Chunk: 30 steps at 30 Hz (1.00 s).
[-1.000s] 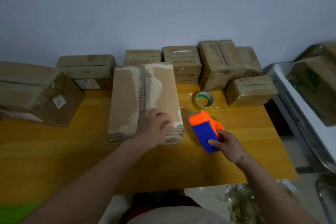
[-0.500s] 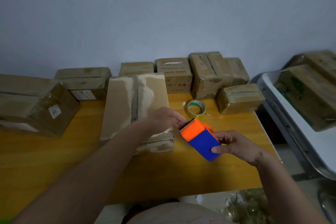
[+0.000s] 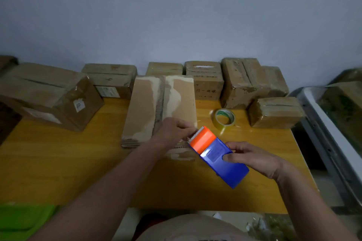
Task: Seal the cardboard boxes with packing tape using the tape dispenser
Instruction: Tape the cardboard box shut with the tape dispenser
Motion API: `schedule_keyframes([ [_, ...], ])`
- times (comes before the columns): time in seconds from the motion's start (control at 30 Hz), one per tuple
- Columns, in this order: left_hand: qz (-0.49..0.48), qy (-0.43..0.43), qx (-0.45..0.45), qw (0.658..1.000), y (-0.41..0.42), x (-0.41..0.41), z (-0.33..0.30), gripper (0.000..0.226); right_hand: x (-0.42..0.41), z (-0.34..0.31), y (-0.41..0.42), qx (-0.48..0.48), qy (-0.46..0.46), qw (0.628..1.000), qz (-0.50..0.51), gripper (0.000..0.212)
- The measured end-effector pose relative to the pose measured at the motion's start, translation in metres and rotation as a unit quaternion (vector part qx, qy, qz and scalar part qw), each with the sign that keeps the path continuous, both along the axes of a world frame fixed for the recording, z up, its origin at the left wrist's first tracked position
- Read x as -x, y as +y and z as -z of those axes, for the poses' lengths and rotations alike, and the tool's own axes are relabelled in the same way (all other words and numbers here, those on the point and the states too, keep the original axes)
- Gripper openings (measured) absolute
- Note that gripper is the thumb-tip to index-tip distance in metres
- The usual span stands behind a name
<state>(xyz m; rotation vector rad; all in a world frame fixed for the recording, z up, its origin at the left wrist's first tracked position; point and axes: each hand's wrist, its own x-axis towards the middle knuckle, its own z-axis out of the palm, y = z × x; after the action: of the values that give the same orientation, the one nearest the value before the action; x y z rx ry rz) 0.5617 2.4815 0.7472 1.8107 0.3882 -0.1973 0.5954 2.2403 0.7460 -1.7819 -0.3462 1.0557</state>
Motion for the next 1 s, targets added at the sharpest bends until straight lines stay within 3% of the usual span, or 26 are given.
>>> schedule_keyframes([
  [0.1,-0.031,0.002,0.007,0.999,0.005,0.012,0.004,0.012,-0.001,-0.007,0.013,0.0,-0.005,1.0,-0.008,0.066],
  [0.23,-0.093,0.004,0.018,0.995,0.014,0.023,0.012,0.011,0.001,-0.007,0.028,-0.012,0.002,1.0,-0.009,0.05],
  [0.5,-0.167,0.02,0.098,0.981,0.021,0.04,0.014,0.006,0.001,-0.009,0.048,0.001,-0.042,0.999,-0.028,0.071],
  [0.6,-0.187,0.046,0.158,0.969,0.026,0.047,0.017,0.011,0.004,-0.014,0.056,0.001,-0.035,0.998,-0.048,0.057],
  [0.83,-0.252,0.068,0.198,0.945,0.038,0.07,0.025,0.008,0.008,-0.031,0.068,0.061,-0.045,0.99,-0.122,0.03],
  [1.0,-0.331,0.029,0.09,0.939,0.083,0.09,0.019,0.014,0.001,-0.037,0.068,0.123,-0.088,0.979,-0.14,0.041],
])
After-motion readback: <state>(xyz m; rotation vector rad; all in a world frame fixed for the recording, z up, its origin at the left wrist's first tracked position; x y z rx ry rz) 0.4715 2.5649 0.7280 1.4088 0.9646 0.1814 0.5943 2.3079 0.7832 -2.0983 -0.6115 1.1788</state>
